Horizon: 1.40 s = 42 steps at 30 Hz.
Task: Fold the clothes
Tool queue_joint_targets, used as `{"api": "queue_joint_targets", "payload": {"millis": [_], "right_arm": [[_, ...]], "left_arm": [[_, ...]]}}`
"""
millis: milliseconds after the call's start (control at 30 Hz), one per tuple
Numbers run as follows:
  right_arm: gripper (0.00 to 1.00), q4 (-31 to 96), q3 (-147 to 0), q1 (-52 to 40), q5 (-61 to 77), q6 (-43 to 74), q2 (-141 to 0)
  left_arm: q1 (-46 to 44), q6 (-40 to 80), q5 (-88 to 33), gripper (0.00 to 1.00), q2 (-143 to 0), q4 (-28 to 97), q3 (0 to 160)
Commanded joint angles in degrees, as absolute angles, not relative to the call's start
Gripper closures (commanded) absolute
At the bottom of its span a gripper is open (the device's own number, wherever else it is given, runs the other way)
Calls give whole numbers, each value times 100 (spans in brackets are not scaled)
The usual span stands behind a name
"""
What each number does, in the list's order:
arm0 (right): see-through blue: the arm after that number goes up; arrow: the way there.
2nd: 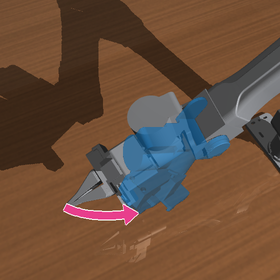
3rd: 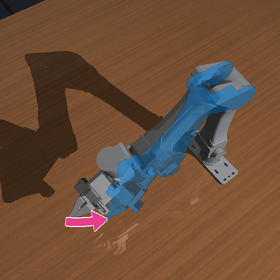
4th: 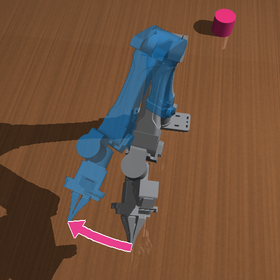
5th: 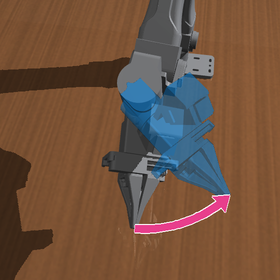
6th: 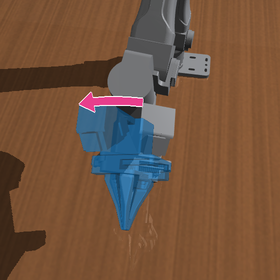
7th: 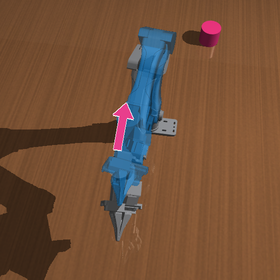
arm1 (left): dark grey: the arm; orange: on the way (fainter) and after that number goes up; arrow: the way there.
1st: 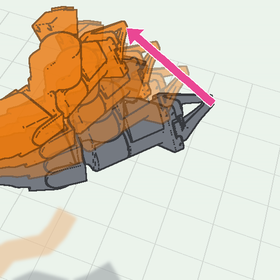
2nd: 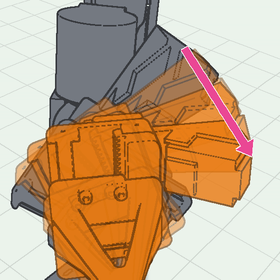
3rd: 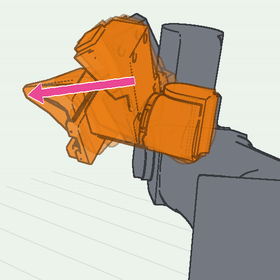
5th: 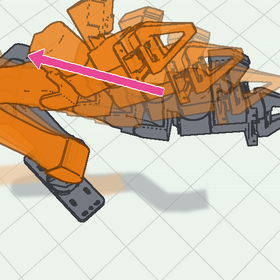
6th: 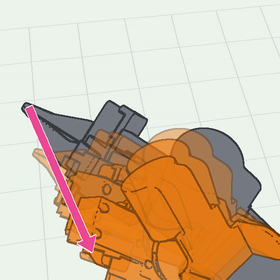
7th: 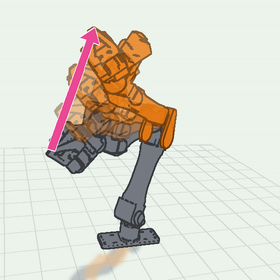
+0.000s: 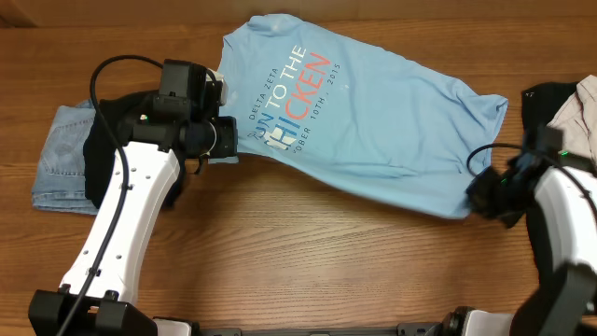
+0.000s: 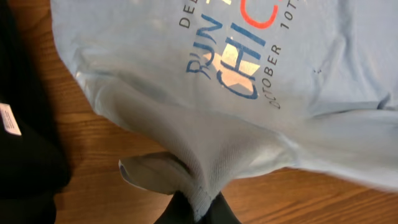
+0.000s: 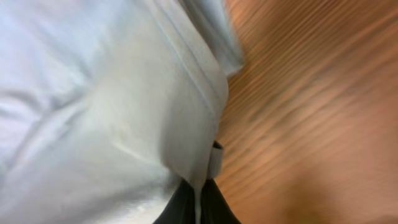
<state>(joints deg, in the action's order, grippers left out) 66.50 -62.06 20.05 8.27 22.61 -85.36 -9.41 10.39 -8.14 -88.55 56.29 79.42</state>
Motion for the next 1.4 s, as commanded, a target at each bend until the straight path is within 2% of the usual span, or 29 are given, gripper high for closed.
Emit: {"api": "queue_joint_targets", "payload": {"millis": [0, 300, 600, 767, 1033, 1167, 1367], "right_arm": [[96, 7279, -7205, 2001, -652, 2215, -8036], [96, 8263, -7835, 2001, -860, 2200, -7612], [96, 8064, -8125, 2001, -123, 1927, -7415], [96, 8152, -9570, 2001, -150, 1903, -7076], [96, 9111, -12455, 2001, -333, 1907, -6965], [96, 9229, -13030, 2001, -331, 1909, -6965], [96, 9102, -13056, 2001, -193, 1949, -7371]], "left_arm": [[-969, 1028, -770, 96, -8659, 5957, 8468], [-989, 1007, -735, 96, -7784, 6386, 8663], [-989, 808, -506, 96, -7273, 6663, 8829], [-989, 204, -333, 96, -6936, 6617, 9865], [-989, -322, -16, 96, -6810, 6976, 11708], [-989, -478, 340, 96, -6812, 6825, 12105], [-989, -539, 421, 96, -7223, 6075, 12119]]}}
